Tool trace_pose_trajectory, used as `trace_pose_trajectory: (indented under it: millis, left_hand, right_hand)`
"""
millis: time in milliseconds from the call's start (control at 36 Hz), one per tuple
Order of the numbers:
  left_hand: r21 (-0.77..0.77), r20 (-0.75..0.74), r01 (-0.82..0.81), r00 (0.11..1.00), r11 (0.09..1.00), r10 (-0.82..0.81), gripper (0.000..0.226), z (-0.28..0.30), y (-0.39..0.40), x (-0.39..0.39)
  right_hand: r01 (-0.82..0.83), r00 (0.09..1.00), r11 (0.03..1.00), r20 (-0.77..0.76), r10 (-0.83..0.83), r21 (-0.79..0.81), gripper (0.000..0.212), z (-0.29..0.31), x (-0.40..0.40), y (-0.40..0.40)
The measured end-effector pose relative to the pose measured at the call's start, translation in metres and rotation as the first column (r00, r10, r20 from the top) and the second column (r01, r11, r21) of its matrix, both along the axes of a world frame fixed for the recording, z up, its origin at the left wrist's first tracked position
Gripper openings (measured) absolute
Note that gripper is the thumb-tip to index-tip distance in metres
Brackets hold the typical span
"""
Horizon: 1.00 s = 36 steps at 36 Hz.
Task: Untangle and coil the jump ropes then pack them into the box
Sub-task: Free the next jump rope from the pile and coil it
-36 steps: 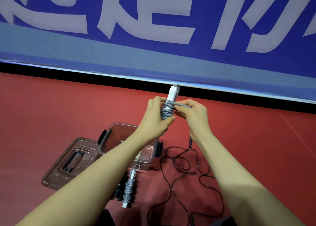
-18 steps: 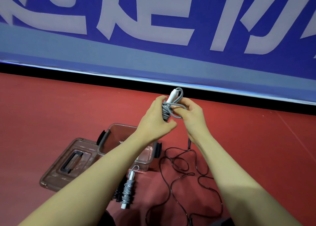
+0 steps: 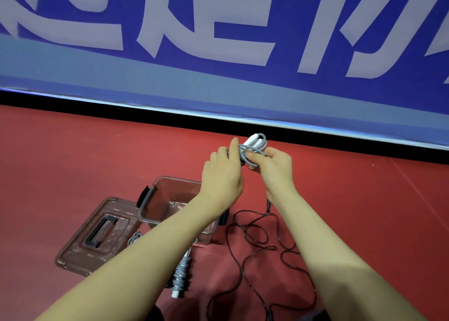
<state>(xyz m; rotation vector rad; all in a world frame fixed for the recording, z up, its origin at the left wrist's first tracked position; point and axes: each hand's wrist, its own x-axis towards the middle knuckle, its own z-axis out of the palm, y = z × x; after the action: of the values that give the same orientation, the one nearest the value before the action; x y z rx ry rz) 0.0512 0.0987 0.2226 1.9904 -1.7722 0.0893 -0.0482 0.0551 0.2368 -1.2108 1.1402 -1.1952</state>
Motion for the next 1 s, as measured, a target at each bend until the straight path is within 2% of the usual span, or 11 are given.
trace_pose_trajectory:
  millis: [83,139,278,333,417,472,556,667,778,889,1000]
  left_hand:
    - [-0.024,-0.022,-0.045,0.999,0.999,0.044,0.073,-0.002,0.0,0.002]
    - [0.005,-0.061,-0.064,0.996,0.998,0.064,0.073,0.0,-0.001,0.005]
    - [-0.021,-0.249,-0.023,0.968,1.0,0.017,0.065,0.002,-0.004,0.012]
    - [-0.015,-0.374,0.054,0.926,0.998,-0.056,0.06,0.005,-0.005,0.016]
    - [0.017,-0.579,0.184,0.804,0.983,-0.14,0.054,0.009,-0.004,0.022]
    - [0.033,-0.624,0.223,0.766,0.974,-0.154,0.048,0.009,-0.003,0.026]
    - [0.061,-0.568,0.217,0.81,0.974,-0.145,0.039,0.008,-0.002,0.026]
    - [0.096,-0.421,0.172,0.9,0.98,-0.117,0.059,0.008,-0.002,0.027]
    - [0.028,-0.45,0.22,0.874,0.975,-0.184,0.065,0.01,0.001,0.023]
    - [0.085,-0.194,0.166,0.97,0.983,-0.147,0.058,0.009,0.0,0.018]
    - [0.107,-0.139,0.128,0.984,0.986,-0.113,0.062,0.005,0.002,0.011]
  right_hand:
    - [-0.013,0.998,0.999,-0.064,0.01,-0.052,0.017,0.0,0.003,0.002]
    - [-0.064,0.991,0.993,-0.122,0.052,-0.102,0.006,0.001,0.004,0.004]
    - [-0.199,0.972,0.969,-0.156,0.175,-0.149,0.031,0.006,0.001,0.008]
    - [-0.219,0.969,0.963,-0.151,0.195,-0.159,0.038,0.008,-0.002,0.007]
    - [-0.237,0.961,0.955,-0.184,0.204,-0.179,0.043,0.009,-0.007,0.007]
    - [-0.263,0.952,0.946,-0.211,0.222,-0.19,0.043,0.01,-0.008,0.009]
    - [-0.251,0.95,0.948,-0.241,0.201,-0.198,0.029,0.009,-0.007,0.008]
    - [-0.17,0.963,0.967,-0.239,0.123,-0.187,0.006,0.006,-0.006,0.003]
    - [-0.114,0.977,0.98,-0.198,0.081,-0.161,0.004,0.005,-0.006,-0.001]
    - [-0.088,0.976,0.979,-0.211,0.049,-0.182,0.005,0.003,-0.007,-0.004]
    - [-0.122,0.957,0.972,-0.282,0.061,-0.202,0.01,0.002,-0.007,-0.002]
